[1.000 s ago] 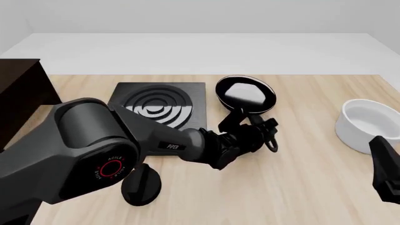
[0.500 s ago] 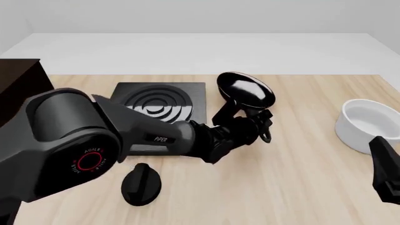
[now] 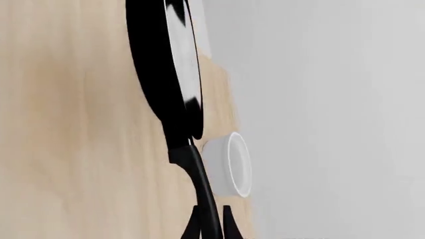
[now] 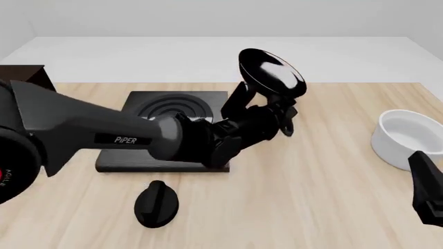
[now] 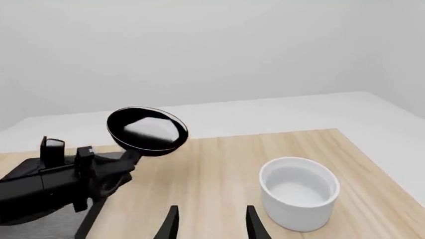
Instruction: Put the frying pan on top of the cabinet.
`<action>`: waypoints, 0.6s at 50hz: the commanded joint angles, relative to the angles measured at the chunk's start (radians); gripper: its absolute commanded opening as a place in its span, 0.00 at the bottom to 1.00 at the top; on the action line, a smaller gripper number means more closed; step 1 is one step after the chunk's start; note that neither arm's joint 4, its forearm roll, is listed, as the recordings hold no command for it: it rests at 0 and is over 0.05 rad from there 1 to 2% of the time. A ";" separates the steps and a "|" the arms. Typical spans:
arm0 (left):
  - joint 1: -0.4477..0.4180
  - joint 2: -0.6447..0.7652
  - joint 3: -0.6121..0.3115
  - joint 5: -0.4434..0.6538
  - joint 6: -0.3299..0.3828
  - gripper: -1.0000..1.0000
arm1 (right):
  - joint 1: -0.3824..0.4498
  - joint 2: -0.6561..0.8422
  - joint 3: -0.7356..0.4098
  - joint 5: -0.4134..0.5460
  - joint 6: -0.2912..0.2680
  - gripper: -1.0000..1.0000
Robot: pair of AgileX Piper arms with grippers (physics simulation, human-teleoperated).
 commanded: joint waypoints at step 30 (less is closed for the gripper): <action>0.225 -0.700 0.215 0.124 0.250 0.00 | 0.009 0.002 0.000 0.002 -0.021 1.00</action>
